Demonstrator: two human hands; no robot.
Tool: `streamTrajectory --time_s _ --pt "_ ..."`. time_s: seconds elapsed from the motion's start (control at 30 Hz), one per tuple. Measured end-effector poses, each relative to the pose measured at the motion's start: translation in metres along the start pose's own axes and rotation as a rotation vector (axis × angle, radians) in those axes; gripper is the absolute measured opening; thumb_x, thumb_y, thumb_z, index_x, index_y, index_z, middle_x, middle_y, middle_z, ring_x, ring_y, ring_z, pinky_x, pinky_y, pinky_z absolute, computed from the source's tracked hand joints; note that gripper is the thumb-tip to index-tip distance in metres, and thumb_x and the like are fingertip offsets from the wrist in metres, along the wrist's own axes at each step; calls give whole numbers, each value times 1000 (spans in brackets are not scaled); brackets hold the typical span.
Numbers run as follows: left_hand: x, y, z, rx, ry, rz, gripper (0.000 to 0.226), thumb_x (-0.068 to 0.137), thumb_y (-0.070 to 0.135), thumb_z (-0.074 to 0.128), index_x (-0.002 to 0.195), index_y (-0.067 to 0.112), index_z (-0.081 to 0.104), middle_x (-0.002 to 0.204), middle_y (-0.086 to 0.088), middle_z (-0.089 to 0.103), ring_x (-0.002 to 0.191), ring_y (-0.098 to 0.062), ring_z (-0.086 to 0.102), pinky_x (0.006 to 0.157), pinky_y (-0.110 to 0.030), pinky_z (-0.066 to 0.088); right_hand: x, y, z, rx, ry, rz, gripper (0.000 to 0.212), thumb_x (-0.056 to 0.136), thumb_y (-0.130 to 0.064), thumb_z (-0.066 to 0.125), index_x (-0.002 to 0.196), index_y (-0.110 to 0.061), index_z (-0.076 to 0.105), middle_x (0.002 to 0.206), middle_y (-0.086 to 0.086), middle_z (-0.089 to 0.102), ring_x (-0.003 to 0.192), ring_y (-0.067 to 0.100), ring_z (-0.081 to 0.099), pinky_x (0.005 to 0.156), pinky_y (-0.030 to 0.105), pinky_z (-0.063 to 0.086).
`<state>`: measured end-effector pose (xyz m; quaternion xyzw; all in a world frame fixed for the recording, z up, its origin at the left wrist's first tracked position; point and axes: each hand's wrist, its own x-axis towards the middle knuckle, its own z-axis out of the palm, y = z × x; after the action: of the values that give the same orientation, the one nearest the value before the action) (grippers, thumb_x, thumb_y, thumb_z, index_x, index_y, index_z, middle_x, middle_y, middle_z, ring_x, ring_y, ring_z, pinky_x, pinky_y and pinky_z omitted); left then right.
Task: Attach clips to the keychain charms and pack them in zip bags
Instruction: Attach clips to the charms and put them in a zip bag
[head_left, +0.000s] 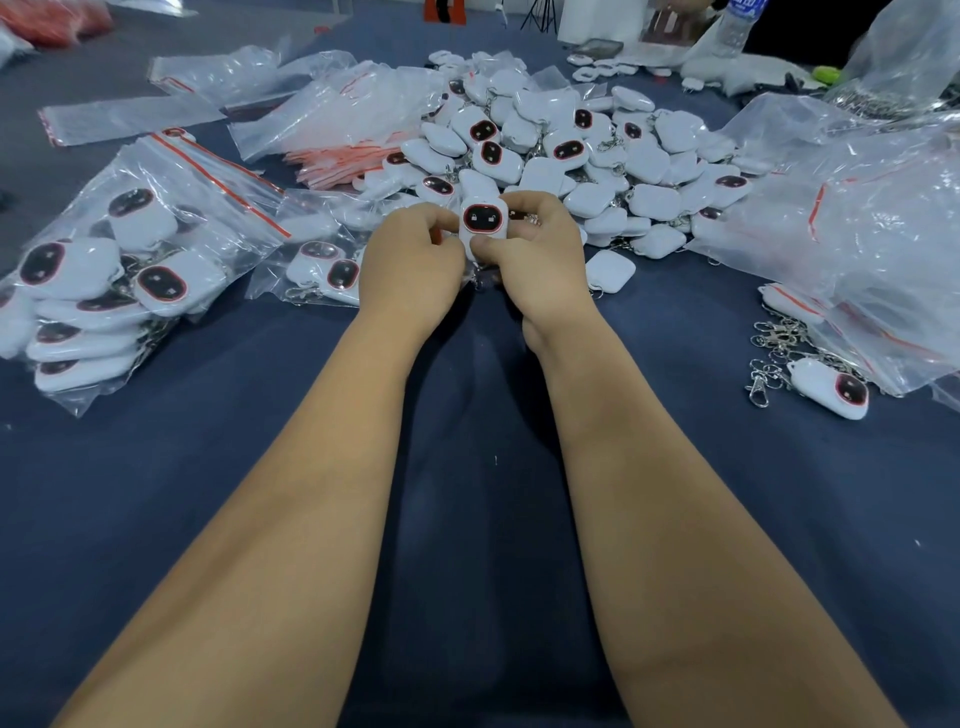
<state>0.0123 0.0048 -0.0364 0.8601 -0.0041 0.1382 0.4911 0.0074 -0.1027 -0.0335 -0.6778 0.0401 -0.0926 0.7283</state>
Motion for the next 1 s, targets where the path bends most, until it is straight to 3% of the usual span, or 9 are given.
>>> streamTrajectory --time_s 0.13,0.23,0.33,0.4,0.53,0.67,0.83,1.0 --pt "-2 3 -1 -60 -4 -21 27 83 10 46 94 9 71 78 -11 64 73 -21 56 74 -43 51 -1 -1 -1 34 -31 20 38 82 9 66 107 -15 49 77 4 68 65 17 59 55 24 48" --pt "-4 5 -1 -100 6 -29 21 81 12 46 81 1 64 67 -15 57 64 -22 49 69 -50 50 -2 -2 -2 26 -56 22 40 83 9 65 110 -14 47 81 7 69 65 17 62 59 25 50" --pt "-4 5 -1 -118 10 -37 19 82 13 48 75 1 60 60 -3 50 60 -18 44 62 -46 42 -3 -3 -2 14 -67 29 40 84 9 65 110 -14 47 84 10 70 64 16 63 60 25 50" --pt "-4 5 -1 -119 13 -37 19 82 15 48 65 8 52 54 4 43 56 -14 39 58 -36 34 -3 -3 -2 18 -68 31 39 83 11 63 109 -14 48 83 10 69 65 18 62 62 27 51" --pt "-3 3 0 -107 15 -38 20 86 19 51 77 5 63 55 6 50 47 -5 42 56 -30 37 -2 0 0 -36 -91 -6 29 86 10 60 104 -12 56 83 8 70 72 19 63 72 33 54" --pt "-2 2 0 -102 7 -20 20 88 20 52 85 10 70 63 2 63 55 -11 53 63 -34 47 -1 0 3 -66 -94 -5 27 86 9 56 102 -12 60 88 10 70 76 20 63 81 41 56" --pt "-2 2 0 -94 7 -17 21 87 22 52 88 13 71 77 -4 72 59 -10 57 68 -38 51 0 -5 3 -42 -70 29 22 89 2 52 94 -16 65 84 4 67 74 16 63 82 43 57" --pt "-2 2 1 -107 3 -5 18 88 21 52 87 16 69 61 9 62 47 4 52 48 -12 38 -1 -5 2 -82 -77 24 21 91 1 49 98 -14 62 98 12 65 83 21 62 83 47 56"
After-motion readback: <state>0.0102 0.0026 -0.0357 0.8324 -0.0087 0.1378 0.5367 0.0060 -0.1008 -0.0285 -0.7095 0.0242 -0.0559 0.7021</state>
